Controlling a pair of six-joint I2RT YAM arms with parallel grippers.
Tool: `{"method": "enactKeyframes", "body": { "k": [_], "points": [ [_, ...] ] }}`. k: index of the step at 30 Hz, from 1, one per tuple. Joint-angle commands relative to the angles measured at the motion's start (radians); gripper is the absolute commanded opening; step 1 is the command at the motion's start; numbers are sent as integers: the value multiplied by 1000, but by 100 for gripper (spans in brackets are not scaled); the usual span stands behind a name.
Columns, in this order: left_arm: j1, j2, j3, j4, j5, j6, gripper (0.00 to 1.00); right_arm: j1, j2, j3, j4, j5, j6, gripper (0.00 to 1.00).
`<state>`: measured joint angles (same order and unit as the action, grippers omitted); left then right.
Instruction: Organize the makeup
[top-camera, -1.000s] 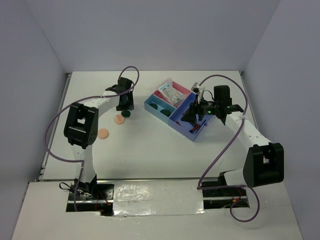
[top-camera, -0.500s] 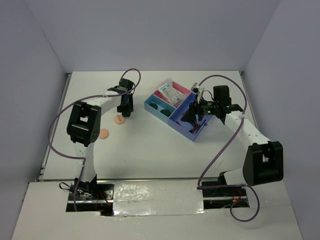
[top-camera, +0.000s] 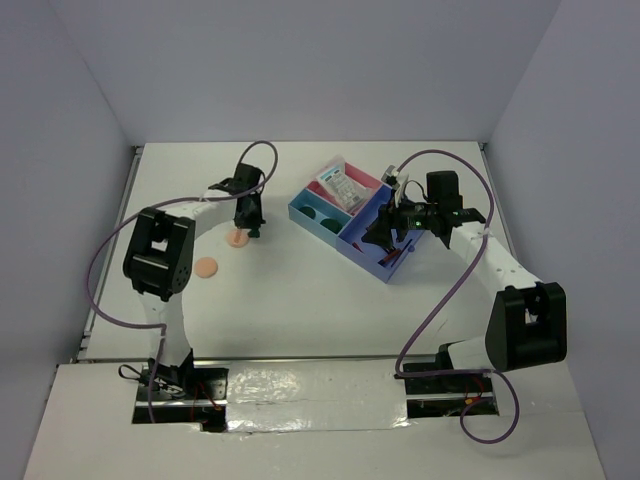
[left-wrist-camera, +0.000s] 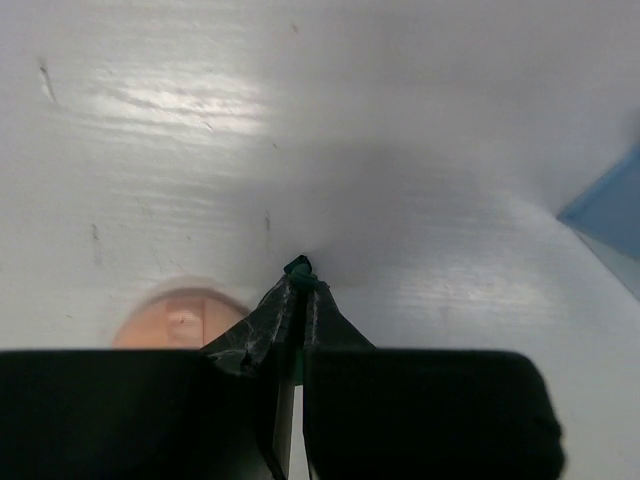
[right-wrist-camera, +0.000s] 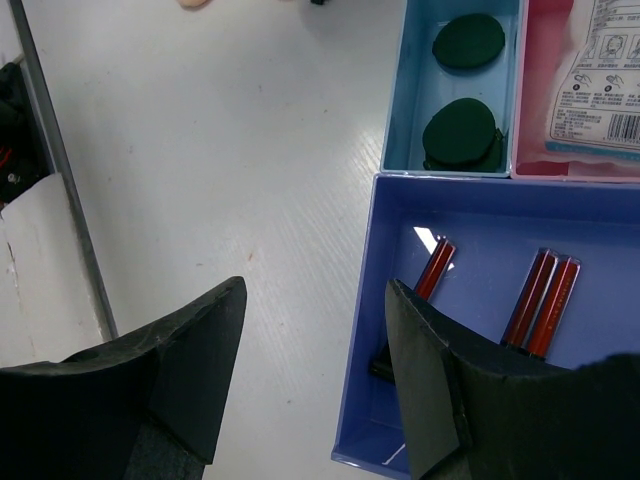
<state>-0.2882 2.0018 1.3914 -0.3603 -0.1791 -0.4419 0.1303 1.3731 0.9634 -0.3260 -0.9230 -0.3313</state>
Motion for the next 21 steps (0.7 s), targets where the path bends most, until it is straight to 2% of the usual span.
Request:
{"method": "enactKeyframes", "body": {
  "k": [1, 6, 12, 17, 21],
  "points": [
    [-9, -130, -73, 84, 142, -1, 2, -6, -11, 40, 5, -5, -8, 65],
    [-23, -247, -196, 247, 323, -61, 2, -5, -11, 40, 5, -7, -8, 65],
    [-71, -307, -281, 477, 441, -158, 2, -6, -11, 35, 8, -7, -8, 65],
    [-118, -249, -227, 567, 466, -218, 5, -6, -16, 29, 10, -2, -8, 65],
    [-143, -186, -149, 574, 457, -233, 10, -5, -22, 26, 11, 1, -9, 66]
  ]
}}
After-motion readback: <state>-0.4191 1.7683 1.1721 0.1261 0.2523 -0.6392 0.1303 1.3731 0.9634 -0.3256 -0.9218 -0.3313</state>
